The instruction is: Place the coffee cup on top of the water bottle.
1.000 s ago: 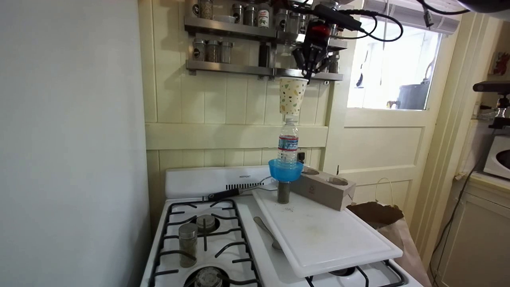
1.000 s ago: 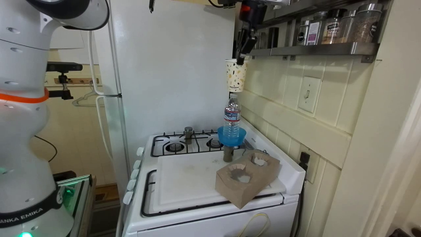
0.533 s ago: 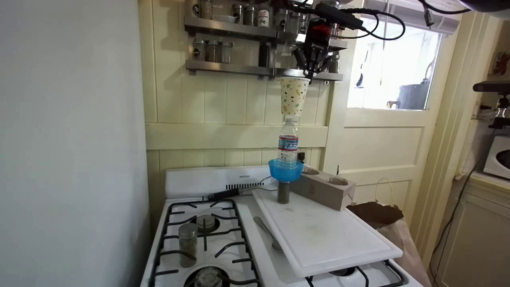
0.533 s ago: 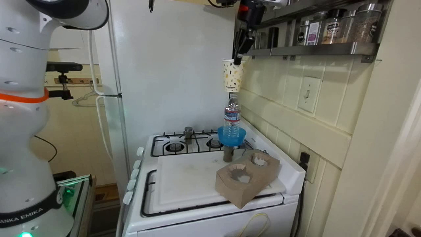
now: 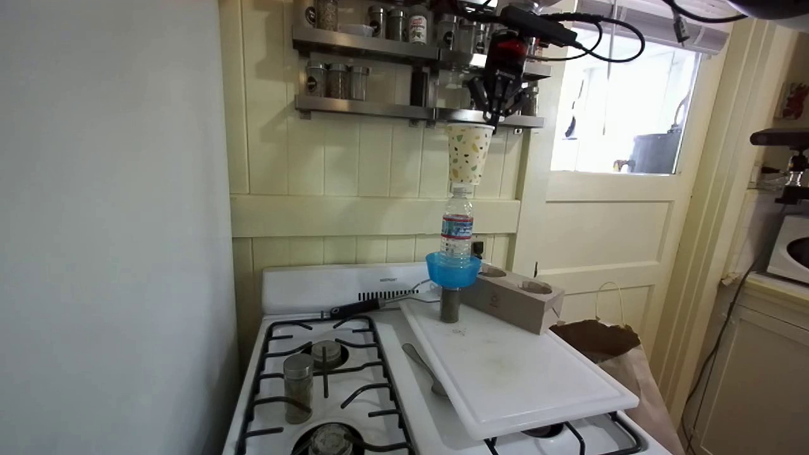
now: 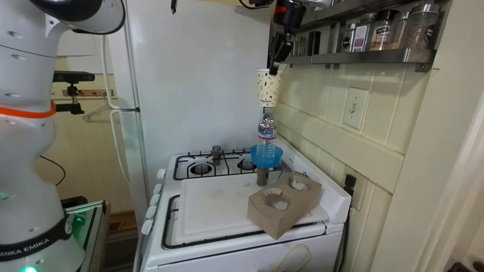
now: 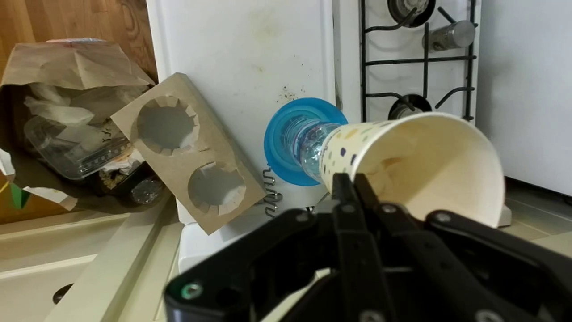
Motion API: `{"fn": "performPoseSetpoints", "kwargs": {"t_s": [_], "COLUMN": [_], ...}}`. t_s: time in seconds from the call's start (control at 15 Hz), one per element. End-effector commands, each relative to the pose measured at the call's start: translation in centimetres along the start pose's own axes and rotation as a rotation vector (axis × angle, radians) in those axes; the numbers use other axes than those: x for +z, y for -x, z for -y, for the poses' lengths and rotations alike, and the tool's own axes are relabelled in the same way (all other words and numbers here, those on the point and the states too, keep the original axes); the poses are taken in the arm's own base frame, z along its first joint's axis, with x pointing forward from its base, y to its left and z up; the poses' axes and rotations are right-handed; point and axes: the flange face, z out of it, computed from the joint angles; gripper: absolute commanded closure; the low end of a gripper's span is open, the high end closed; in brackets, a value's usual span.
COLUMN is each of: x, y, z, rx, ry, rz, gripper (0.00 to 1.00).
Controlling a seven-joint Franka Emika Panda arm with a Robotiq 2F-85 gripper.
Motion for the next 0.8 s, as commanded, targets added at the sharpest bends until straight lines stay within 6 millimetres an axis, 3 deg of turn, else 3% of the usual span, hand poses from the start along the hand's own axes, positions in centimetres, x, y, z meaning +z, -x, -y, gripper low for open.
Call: {"fn": "performPoseSetpoints", "kwargs": {"t_s": [0.0, 0.73], "x": [0.09, 0.29], "y": [0.14, -0.17], "z": [0.01, 0.25], "rx": [0.016, 0.007], "ry": [0.024, 0.021], "rz": [0.007, 0.001], "gripper": [0.99, 0.99]}}
